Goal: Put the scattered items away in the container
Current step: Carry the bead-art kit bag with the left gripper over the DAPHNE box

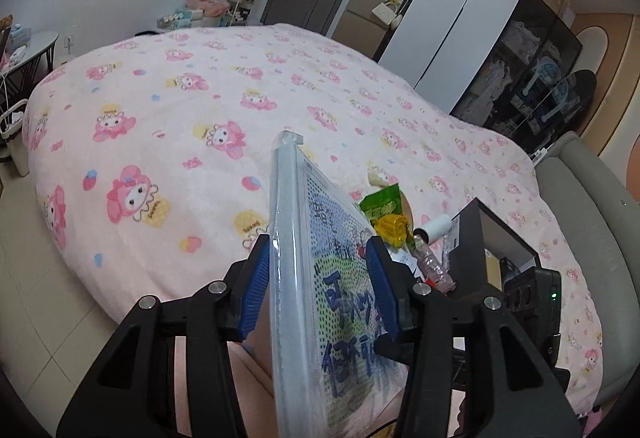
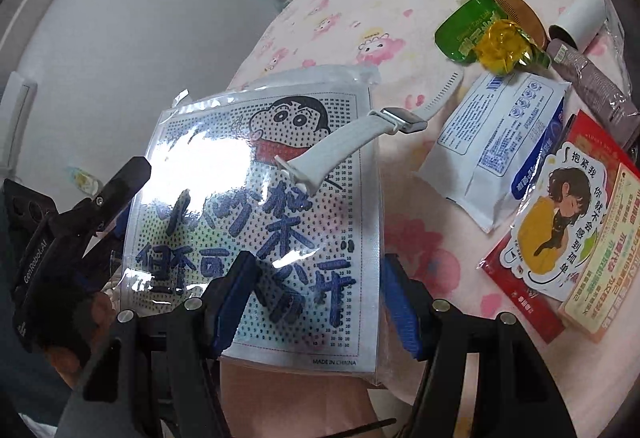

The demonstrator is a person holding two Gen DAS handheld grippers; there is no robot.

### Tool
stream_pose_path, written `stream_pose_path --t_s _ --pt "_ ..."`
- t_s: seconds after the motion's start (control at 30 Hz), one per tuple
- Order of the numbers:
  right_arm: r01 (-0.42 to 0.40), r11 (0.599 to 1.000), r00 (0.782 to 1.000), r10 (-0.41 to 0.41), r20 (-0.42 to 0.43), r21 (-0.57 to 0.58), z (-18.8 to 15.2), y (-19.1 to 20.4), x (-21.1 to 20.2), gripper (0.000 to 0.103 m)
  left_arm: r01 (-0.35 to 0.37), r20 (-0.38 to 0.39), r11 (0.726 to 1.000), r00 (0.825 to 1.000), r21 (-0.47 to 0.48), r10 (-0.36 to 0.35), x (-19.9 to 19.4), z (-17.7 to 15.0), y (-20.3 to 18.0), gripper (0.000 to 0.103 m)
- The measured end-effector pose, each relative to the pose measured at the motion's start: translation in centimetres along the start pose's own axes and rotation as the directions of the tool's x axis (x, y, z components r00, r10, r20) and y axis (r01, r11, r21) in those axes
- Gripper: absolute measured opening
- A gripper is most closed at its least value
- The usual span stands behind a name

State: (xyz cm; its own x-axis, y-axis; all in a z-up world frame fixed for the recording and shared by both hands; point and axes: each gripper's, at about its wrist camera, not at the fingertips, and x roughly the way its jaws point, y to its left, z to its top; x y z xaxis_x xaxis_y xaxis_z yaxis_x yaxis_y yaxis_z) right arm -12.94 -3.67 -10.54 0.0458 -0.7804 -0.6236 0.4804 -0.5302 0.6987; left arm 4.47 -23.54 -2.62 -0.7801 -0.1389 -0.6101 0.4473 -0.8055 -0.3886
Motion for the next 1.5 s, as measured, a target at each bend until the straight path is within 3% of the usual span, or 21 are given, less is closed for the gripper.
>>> stream_pose_path --t_s 0.1,0.2,0.3,0.43,0.53,0.63,0.83,1.03,1.1,1.17,1.23,1.27,1.37,1.43,1.5 --pt "0.010 1.000 1.000 -0.010 0.004 -0.015 -0.1 0.5 -0.1 0.060 -0.009 -0.017 1.000 1.000 0.013 0.010 0.7 0.1 0.0 0.048" --pt "0.076 0.997 0.997 -0.075 0.028 -0.035 -0.2 0.3 -1.0 0.060 0.034 -0.077 0.999 0.996 -0.035 -0.036 2.7 -0.8 0.6 0.048" --pt "0.111 0.994 0.992 -0.110 0.062 -0.013 -0.2 -0.6 -3.0 0.060 0.116 -0.131 0.990 0.983 -0.076 -0.125 4.1 -1.8 -0.2 0.048" --pt "0.176 0.984 0.971 -0.168 0.167 -0.033 0.2 0.0 -7.5 0.060 0.237 -0.153 0.971 0.958 -0.044 -0.241 5.0 -2.1 -4.1 0.045" --pt "0.253 0.966 0.948 -0.236 0.215 -0.056 1.2 0.2 -8.9 0.060 0.242 -0.182 0.969 0.952 -0.049 -0.246 6.4 -2.0 -5.1 0.043" --pt "0.255 0.967 0.946 -0.244 0.213 -0.024 1.0 -1.1 -9.2 0.059 0.242 -0.227 0.968 0.941 -0.067 -0.251 7.4 -3.0 -5.1 0.040" --pt "0.272 0.962 0.940 -0.270 0.211 0.018 -1.9 -2.9 -11.0 0.059 0.291 -0.304 0.956 0.914 0.029 -0.269 7.6 -5.2 -8.1 0.040" --pt "0.285 0.955 0.915 -0.298 0.273 0.088 -5.1 -4.6 -16.0 0.059 0.383 -0.333 0.915 0.885 0.125 -0.325 6.8 -6.7 -13.5 0.040" --pt "0.305 0.947 0.899 -0.322 0.295 0.103 -6.2 -5.1 -17.8 0.058 0.398 -0.338 0.903 0.882 0.159 -0.329 6.5 -7.6 -15.2 0.042" --pt "0.317 0.943 0.892 -0.333 0.305 0.103 -7.4 -5.6 -19.2 0.058 0.355 -0.319 0.902 0.908 0.248 -0.270 6.1 -8.8 -16.9 0.042" --pt "0.312 0.944 0.894 -0.330 0.302 0.108 -8.6 -6.2 -20.1 0.057 0.379 -0.358 0.895 0.890 0.236 -0.283 6.4 -9.6 -17.3 0.041" --pt "0.291 0.951 0.902 -0.309 0.301 0.103 -9.0 -6.3 -20.3 0.057 0.394 -0.380 0.891 0.878 0.226 -0.292 6.5 -10.0 -17.4 0.038" --pt "0.220 0.973 0.928 -0.232 0.293 0.076 -9.5 -6.3 -20.1 0.056 0.392 -0.428 0.890 0.863 0.232 -0.269 7.1 -11.8 -18.4 0.035" --pt "0.241 0.969 0.926 -0.247 0.286 0.058 -9.3 -6.4 -19.3 0.056 0.332 -0.416 0.898 0.888 0.288 -0.194 7.7 -13.1 -18.8 0.033" --pt "0.240 0.969 0.933 -0.245 0.263 0.054 -9.0 -7.6 -17.8 0.056 0.273 -0.419 0.910 0.899 0.311 -0.126 9.0 -14.1 -18.4 0.033"
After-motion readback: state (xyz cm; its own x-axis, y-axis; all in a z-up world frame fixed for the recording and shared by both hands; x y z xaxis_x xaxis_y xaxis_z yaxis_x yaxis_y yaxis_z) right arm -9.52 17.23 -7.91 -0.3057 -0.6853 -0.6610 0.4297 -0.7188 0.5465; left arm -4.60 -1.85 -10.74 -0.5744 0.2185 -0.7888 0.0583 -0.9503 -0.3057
